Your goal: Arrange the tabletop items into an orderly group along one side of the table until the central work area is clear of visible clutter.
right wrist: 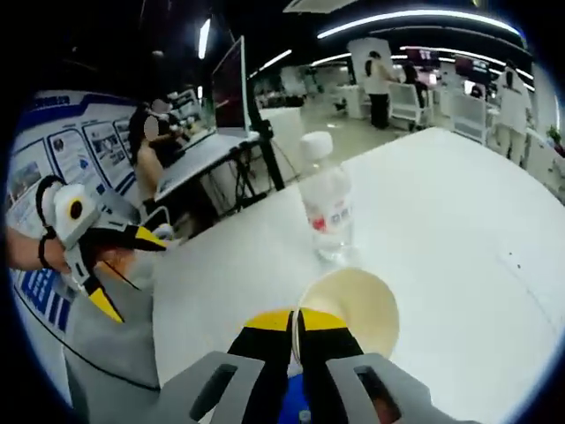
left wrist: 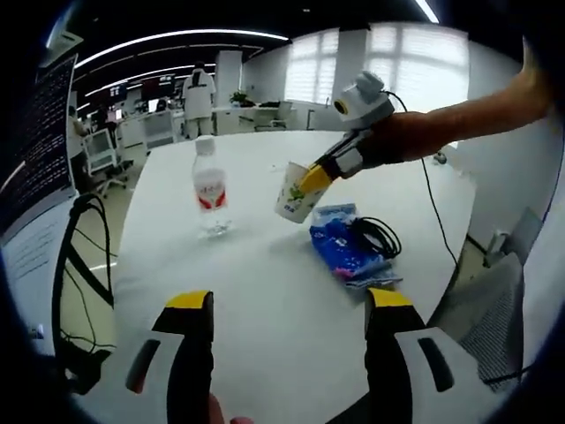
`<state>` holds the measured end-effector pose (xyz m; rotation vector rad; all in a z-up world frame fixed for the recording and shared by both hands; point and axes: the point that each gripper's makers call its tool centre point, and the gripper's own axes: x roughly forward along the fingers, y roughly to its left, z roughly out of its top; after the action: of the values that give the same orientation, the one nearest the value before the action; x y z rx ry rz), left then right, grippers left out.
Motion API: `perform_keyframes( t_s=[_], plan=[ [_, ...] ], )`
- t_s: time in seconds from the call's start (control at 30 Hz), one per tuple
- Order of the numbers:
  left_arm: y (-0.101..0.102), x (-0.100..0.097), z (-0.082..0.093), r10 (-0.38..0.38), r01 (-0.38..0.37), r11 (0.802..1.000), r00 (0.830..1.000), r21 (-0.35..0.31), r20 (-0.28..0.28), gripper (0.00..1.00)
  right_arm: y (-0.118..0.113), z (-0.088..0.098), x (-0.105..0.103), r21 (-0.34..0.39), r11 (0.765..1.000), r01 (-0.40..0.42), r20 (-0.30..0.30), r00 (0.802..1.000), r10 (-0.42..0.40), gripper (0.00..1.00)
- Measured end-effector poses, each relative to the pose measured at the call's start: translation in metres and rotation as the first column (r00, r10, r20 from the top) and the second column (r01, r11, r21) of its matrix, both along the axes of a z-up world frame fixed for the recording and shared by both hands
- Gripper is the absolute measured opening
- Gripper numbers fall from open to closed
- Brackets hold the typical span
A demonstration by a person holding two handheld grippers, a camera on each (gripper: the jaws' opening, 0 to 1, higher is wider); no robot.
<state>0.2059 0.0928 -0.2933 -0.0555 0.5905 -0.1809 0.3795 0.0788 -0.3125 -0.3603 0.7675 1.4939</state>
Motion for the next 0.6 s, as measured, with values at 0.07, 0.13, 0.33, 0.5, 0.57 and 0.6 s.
perform_keyframes(
  t_s=[0.07, 0.13, 0.33, 0.5, 0.57, 0.6],
  plan=[
    [0.002, 0.001, 0.002, 0.003, -0.003, 1.0, 1.0, 0.002, 0.004, 0.7, 0.007, -0.005, 0.003, -0.012, 1.0, -0.008, 0.001, 1.0, 0.008, 0.0],
    [0.004, 0.003, 0.003, 0.01, -0.01, 1.0, 1.0, 0.001, 0.01, 0.7, 0.012, -0.006, 0.003, -0.021, 1.0, -0.012, 0.003, 1.0, 0.012, 0.0],
    [0.004, 0.006, 0.008, 0.021, -0.02, 1.0, 0.999, -0.007, 0.024, 0.7, 0.022, -0.019, 0.017, -0.101, 0.993, -0.056, 0.083, 0.994, 0.064, 0.0],
    [0.005, 0.009, 0.007, 0.034, -0.033, 0.999, 0.999, -0.014, 0.027, 0.69, 0.033, -0.034, 0.033, -0.18, 0.977, -0.114, 0.154, 0.978, 0.142, 0.0],
    [0.005, 0.01, 0.006, 0.037, -0.036, 0.999, 0.999, -0.015, 0.029, 0.69, 0.037, -0.036, 0.032, -0.21, 0.967, -0.143, 0.183, 0.966, 0.182, 0.0],
    [0.004, 0.009, 0.006, 0.038, -0.037, 0.999, 0.999, -0.017, 0.028, 0.69, 0.039, -0.038, 0.037, -0.22, 0.964, -0.148, 0.191, 0.963, 0.192, 0.0]
  ],
)
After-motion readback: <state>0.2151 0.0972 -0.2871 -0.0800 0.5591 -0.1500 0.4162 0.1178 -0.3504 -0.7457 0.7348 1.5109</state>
